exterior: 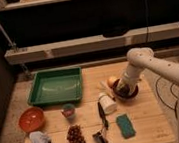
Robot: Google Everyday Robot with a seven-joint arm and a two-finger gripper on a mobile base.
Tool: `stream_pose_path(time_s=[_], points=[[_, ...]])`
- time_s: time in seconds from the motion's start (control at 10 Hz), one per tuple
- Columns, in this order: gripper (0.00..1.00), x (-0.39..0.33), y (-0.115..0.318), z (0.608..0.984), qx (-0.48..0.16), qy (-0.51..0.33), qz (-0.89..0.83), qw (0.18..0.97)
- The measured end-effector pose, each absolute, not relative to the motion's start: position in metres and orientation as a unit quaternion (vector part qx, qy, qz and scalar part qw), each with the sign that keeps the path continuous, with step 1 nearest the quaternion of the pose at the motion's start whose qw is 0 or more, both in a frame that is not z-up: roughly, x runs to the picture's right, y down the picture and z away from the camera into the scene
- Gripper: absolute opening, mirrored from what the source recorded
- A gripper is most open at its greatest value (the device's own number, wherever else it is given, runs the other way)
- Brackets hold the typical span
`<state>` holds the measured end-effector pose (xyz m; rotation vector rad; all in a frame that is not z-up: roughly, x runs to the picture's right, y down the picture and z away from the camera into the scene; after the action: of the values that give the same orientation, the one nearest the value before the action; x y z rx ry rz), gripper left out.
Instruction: Wipe red bowl with eraser
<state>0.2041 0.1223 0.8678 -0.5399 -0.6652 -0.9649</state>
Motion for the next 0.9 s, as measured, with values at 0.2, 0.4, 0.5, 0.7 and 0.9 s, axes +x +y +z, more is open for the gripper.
stream_pose_path(time_s=[0.2,0.4,0.5,0.7,0.9], points=[[0.13,0.206,0.128,0.872,-0.262,-0.326,-0.444,0.793],[0.0,0.206,0.126,0.873,-0.265,-0.321,-0.443,0.794],[0.0,0.207,0.121,0.87,-0.262,-0.305,-0.447,0.799],[0.0,0.205,0.104,0.853,-0.253,-0.28,-0.455,0.807],[0.0,0.194,0.073,0.816,-0.236,-0.252,-0.477,0.809]])
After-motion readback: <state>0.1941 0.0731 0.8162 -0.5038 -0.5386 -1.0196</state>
